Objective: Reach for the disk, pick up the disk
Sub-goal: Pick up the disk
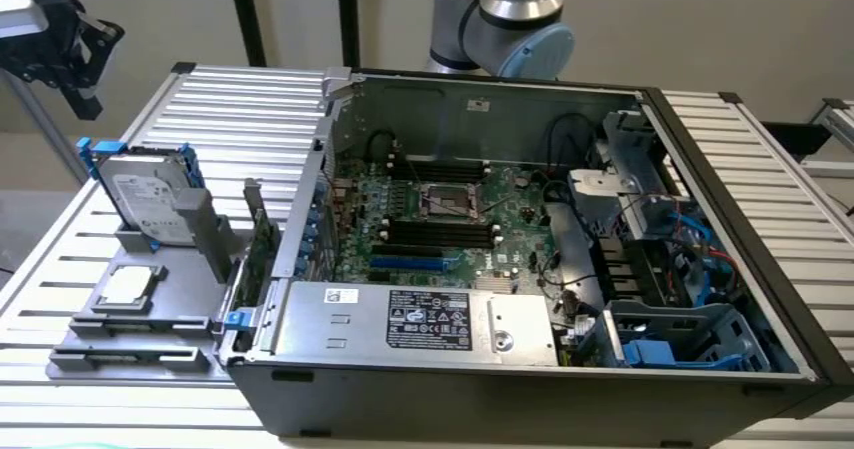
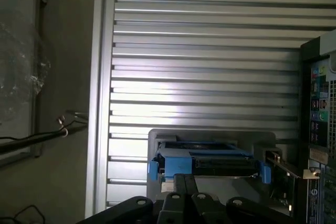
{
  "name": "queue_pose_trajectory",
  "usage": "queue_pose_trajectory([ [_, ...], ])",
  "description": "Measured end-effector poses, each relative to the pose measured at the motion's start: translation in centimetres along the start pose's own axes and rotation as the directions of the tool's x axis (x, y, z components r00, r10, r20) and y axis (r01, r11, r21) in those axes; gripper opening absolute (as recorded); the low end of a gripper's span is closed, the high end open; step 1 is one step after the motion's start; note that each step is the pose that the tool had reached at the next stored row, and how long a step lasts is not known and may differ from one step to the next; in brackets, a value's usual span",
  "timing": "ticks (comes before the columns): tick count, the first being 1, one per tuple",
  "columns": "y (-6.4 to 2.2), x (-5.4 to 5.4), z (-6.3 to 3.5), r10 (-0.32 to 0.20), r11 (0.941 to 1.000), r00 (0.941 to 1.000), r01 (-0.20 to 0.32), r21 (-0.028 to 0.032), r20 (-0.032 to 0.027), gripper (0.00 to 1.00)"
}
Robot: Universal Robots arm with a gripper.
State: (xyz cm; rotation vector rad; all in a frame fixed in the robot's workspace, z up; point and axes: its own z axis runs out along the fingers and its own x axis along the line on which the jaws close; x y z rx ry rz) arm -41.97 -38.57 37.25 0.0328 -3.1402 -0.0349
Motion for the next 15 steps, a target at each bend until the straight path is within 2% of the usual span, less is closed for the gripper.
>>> queue_pose_trajectory([
  [3, 0.11, 0.0, 0.01, -0.024, 0.9997, 0.9997, 0.024, 0.0, -0.0005, 0.11],
  [7, 0.12, -0.01, 0.0, -0.095, 0.9955, 0.9955, 0.095, 0.0, -0.0022, 0.11],
  [11, 0.12, 0.0, 0.0, -0.167, 0.986, 0.986, 0.167, -0.0002, -0.0037, 0.11],
  [15, 0.12, 0.0, 0.0, -0.238, 0.9712, 0.9712, 0.238, -0.0004, -0.0053, 0.11],
])
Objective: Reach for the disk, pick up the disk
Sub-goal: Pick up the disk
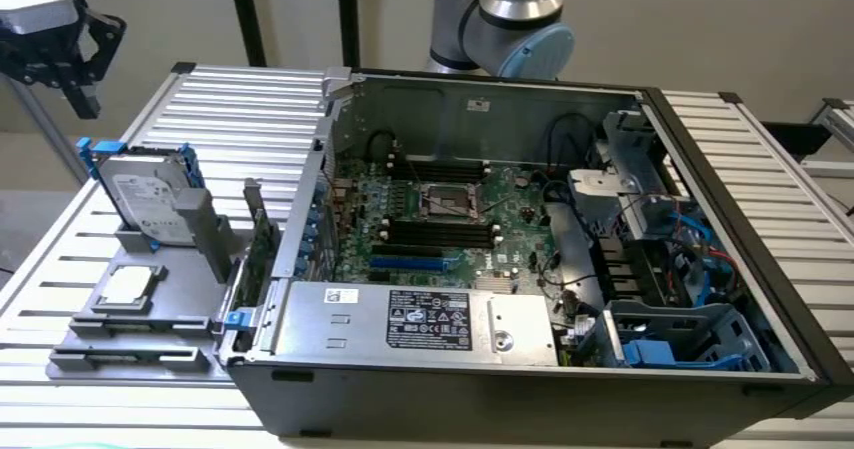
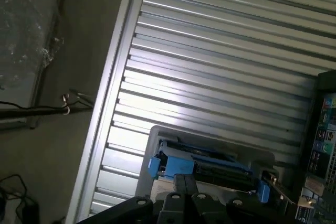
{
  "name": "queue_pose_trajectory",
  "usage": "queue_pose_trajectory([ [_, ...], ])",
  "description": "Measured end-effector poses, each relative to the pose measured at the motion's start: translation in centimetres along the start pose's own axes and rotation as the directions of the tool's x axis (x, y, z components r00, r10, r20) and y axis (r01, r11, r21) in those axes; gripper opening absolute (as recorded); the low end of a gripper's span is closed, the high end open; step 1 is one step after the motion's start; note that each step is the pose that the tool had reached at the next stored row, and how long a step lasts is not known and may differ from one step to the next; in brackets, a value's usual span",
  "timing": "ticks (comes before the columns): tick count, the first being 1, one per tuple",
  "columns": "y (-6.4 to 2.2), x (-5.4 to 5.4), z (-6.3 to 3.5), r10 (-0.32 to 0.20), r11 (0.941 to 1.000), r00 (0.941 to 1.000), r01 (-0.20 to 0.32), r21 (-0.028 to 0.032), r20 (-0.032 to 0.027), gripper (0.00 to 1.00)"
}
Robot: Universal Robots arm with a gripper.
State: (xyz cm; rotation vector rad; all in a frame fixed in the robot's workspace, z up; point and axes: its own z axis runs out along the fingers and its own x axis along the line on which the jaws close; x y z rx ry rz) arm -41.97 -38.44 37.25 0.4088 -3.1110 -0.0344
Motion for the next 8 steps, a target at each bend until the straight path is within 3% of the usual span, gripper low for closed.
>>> queue_pose_trajectory([
  [4, 0.0, 0.0, 0.0, -0.072, 0.9974, 0.9974, 0.072, 0.0, -0.0016, 0.11],
  [8, 0.0, 0.0, 0.0, -0.146, 0.9893, 0.9893, 0.146, -0.0001, -0.0033, 0.11],
])
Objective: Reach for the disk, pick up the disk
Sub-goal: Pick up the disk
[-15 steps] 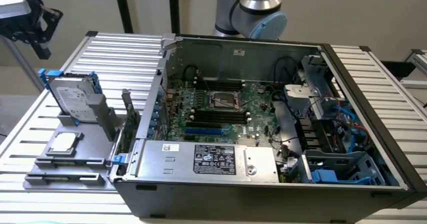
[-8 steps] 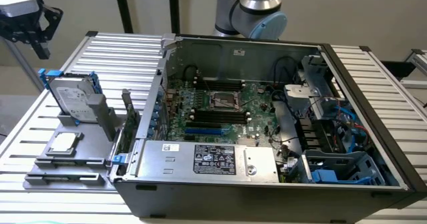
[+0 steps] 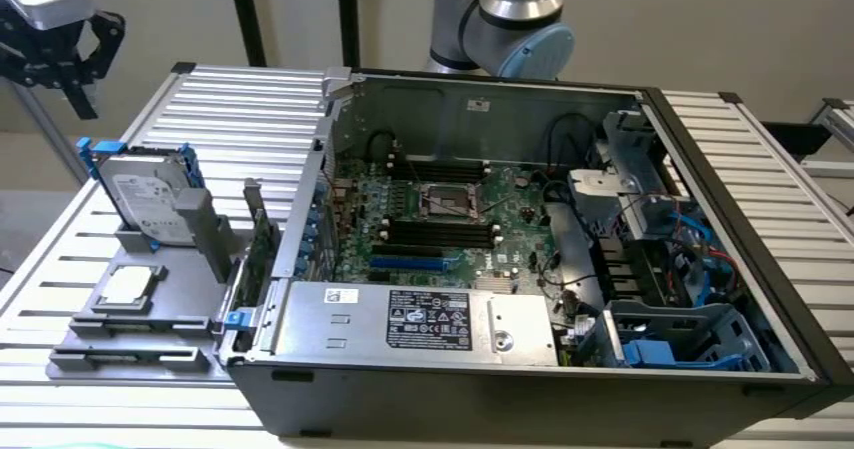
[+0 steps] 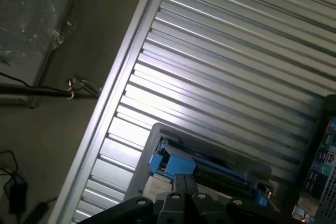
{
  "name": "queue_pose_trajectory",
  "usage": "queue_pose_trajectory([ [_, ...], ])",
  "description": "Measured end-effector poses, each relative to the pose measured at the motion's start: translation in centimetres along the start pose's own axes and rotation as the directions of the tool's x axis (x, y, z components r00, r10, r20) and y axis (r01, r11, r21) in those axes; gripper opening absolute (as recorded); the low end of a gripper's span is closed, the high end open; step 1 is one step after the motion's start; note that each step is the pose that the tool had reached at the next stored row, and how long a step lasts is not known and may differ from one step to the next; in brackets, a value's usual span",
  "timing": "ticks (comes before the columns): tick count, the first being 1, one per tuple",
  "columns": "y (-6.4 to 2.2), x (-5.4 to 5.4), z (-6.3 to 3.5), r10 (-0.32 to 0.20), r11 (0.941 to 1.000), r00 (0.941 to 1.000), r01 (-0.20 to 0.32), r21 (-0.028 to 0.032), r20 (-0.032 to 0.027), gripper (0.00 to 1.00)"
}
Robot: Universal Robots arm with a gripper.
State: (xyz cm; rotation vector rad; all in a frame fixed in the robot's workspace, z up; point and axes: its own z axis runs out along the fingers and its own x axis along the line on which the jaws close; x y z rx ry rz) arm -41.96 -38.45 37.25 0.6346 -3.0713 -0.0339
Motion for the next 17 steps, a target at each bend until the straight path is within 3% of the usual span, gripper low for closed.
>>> queue_pose_trajectory([
  [5, 0.0, 0.0, 0.0, -0.09, 0.9959, 0.9959, 0.09, 0.0, -0.002, 0.11],
  [9, 0.0, 0.0, 0.0, -0.162, 0.9868, 0.9868, 0.162, -0.0002, -0.0036, 0.11],
  [13, 0.0, 0.0, 0.0, -0.234, 0.9723, 0.9723, 0.234, -0.0005, -0.0052, 0.11],
  [17, 0.0, 0.0, 0.0, -0.304, 0.9527, 0.9527, 0.304, -0.0008, -0.0068, 0.11],
])
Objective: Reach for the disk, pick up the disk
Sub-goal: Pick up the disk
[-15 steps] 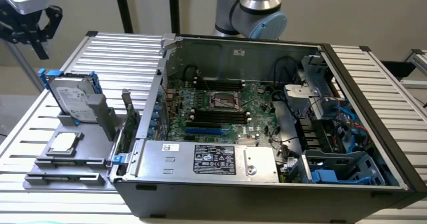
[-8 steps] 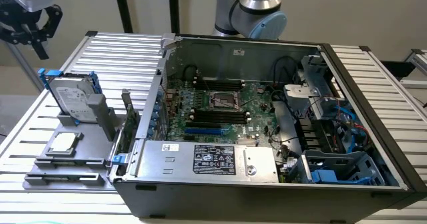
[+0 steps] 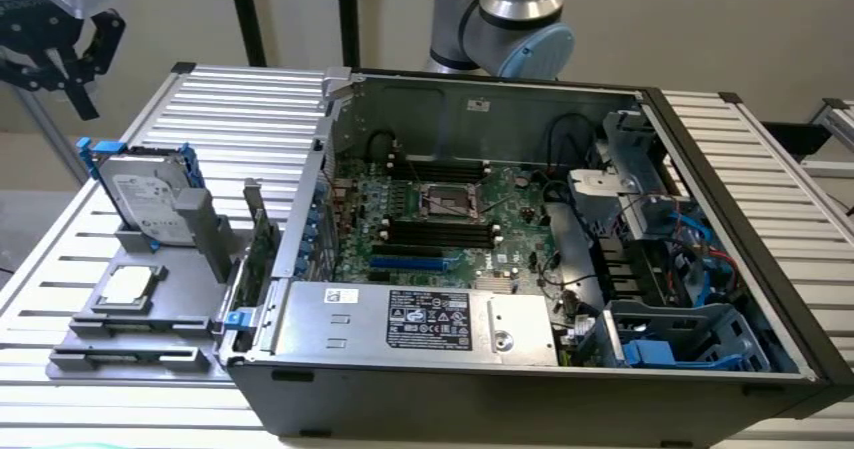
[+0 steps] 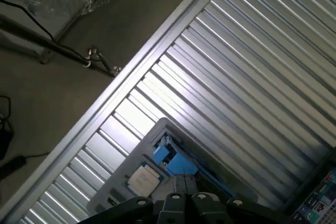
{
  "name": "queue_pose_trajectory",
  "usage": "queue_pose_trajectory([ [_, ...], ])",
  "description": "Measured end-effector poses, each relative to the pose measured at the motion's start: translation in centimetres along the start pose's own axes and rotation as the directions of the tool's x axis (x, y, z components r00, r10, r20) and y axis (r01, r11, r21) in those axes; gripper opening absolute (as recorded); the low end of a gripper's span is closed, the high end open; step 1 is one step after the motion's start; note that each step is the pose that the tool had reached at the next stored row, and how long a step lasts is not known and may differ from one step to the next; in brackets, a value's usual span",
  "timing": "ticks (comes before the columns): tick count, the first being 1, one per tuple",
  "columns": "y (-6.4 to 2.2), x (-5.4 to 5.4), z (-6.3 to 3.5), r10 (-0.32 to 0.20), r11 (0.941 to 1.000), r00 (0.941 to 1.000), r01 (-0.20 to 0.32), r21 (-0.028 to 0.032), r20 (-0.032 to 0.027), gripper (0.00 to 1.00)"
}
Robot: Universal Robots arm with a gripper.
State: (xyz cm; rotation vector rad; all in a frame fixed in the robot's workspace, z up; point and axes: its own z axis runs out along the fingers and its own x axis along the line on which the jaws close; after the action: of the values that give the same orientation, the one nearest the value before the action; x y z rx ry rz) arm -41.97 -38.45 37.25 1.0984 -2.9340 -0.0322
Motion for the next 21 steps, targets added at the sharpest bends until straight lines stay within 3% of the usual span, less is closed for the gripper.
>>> queue_pose_trajectory([
  [4, 0.0, 0.0, 0.0, -0.072, 0.9974, 0.9974, 0.072, 0.0, -0.0016, 0.11],
  [8, 0.0, 0.0, 0.0, -0.142, 0.9898, 0.9898, 0.142, -0.0001, -0.0032, 0.11],
  [17, -0.06, -0.07, 0.0, -0.263, 0.9647, 0.9647, 0.263, -0.0006, -0.0059, 0.11],
  [21, -0.09, -0.11, 0.0, -0.312, 0.95, 0.95, 0.312, -0.0009, -0.0071, 0.11],
])
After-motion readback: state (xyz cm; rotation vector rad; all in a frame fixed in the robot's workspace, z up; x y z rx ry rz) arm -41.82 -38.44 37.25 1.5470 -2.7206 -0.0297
